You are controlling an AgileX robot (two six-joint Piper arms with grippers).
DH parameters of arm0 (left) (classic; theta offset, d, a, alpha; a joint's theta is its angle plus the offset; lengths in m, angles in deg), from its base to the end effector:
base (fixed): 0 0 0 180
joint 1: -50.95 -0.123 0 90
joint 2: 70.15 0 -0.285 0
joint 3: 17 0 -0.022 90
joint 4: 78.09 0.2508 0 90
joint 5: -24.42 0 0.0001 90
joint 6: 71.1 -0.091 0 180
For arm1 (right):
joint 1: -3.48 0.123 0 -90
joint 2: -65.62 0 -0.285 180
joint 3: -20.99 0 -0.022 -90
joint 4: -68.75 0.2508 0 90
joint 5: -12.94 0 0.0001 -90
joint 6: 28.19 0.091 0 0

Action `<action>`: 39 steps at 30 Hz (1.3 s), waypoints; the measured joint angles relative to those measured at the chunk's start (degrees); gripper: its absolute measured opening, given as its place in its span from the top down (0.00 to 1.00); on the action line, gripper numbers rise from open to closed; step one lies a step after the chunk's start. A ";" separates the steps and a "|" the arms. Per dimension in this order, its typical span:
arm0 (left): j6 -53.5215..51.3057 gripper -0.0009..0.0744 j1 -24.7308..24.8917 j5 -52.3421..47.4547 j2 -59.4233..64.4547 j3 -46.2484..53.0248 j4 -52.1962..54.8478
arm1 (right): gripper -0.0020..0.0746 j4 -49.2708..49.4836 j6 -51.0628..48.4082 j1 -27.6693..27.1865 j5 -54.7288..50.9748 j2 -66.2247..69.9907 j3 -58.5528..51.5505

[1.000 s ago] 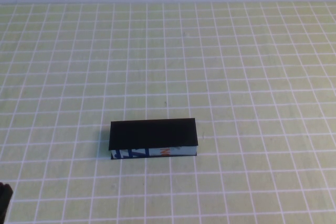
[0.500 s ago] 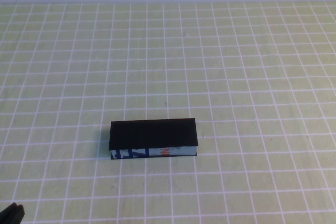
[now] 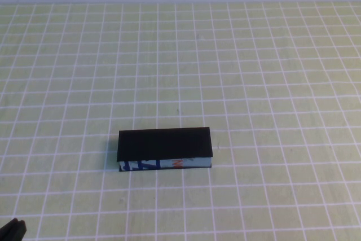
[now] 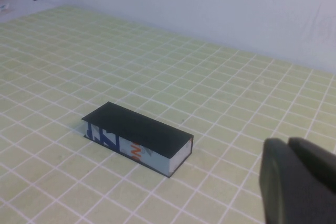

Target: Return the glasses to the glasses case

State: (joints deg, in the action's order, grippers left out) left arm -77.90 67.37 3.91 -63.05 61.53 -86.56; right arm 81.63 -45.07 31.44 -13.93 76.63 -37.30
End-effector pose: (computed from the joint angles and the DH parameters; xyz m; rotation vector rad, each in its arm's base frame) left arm 0.0494 -0.0195 0.1742 0.2826 1.8349 -0.2611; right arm 0.0285 0.0255 0.2778 -0.5553 1.5877 0.3819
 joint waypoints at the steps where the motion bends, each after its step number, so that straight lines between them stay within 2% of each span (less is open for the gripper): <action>1: 0.00 0.99 0.00 0.00 0.00 0.00 0.00 | 1.00 0.04 0.00 0.00 0.00 0.00 0.00; 11: 0.00 0.99 0.00 -0.09 0.00 0.00 0.00 | 1.00 -0.72 -0.11 -1.15 0.00 -0.13 0.00; 15: 0.00 0.99 0.00 -0.09 0.00 0.00 0.00 | 1.00 -1.24 -0.11 -8.24 0.00 -0.27 0.00; 20: 0.00 0.99 0.00 -0.09 0.00 0.00 0.00 | 1.00 -0.88 -0.11 -20.77 3.76 -0.91 -1.89; 25: 0.00 0.99 0.00 -0.09 0.00 0.00 0.00 | 1.00 0.36 -0.11 -27.12 6.10 -3.49 -7.61; 32: 0.00 0.99 0.00 -0.09 0.00 0.00 0.00 | 1.00 1.39 -0.11 -27.96 7.97 -3.72 -18.86; 39: 0.00 0.99 0.00 -0.09 0.00 0.00 0.00 | 1.00 2.94 -0.11 -27.96 5.71 -3.72 -20.49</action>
State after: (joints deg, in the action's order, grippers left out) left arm -77.90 67.37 3.82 -63.05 61.53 -86.56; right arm 84.57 -45.18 3.48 -8.22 72.91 -57.79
